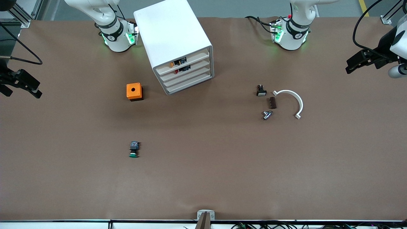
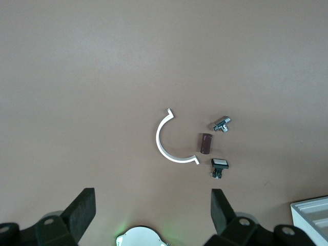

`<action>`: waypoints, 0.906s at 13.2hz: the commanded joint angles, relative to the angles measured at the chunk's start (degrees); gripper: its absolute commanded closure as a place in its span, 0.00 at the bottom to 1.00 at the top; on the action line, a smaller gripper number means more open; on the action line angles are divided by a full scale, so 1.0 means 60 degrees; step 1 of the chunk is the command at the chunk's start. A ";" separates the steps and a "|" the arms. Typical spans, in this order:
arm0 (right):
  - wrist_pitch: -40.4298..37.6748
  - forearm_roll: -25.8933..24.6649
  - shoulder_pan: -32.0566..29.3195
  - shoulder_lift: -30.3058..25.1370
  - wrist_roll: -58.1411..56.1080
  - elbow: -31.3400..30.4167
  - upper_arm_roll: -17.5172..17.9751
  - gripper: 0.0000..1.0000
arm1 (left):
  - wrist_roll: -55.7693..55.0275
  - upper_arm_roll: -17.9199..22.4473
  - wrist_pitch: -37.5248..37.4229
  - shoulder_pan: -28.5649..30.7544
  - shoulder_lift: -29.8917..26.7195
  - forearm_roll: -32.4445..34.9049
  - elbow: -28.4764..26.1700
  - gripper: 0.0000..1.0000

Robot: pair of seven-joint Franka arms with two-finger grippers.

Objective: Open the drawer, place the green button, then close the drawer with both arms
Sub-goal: 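Reach the left gripper to the drawer while the right gripper reaches the button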

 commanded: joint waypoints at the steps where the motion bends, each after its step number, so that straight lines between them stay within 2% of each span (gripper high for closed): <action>1: -0.0148 -0.0019 -0.0147 0.0333 -0.0168 0.0471 0.0136 0.00 | 0.0149 -0.0051 -0.0437 0.0010 0.0073 0.0208 0.0260 0.01; 5: -0.0485 -0.0019 -0.0177 0.0318 -0.0359 0.0428 0.0121 0.00 | 0.0106 -0.0095 -0.0601 -0.0078 0.0261 0.0208 0.0303 0.01; 7: -0.0616 -0.0019 -0.0220 0.0304 -0.0373 0.0384 0.0107 0.00 | 0.0149 -0.0124 -0.0601 -0.0092 0.1078 0.0077 0.0376 0.01; 9: -0.0764 -0.0019 -0.0250 0.0304 -0.0374 0.0442 0.0106 0.00 | -0.0186 -0.0269 -0.0543 -0.0529 0.2073 0.0104 0.0420 0.01; 12: -0.0836 -0.0033 -0.0235 0.0304 -0.0373 0.0457 0.0092 0.00 | -0.1981 -0.0299 0.0144 -0.1321 0.3642 -0.0012 0.0786 0.01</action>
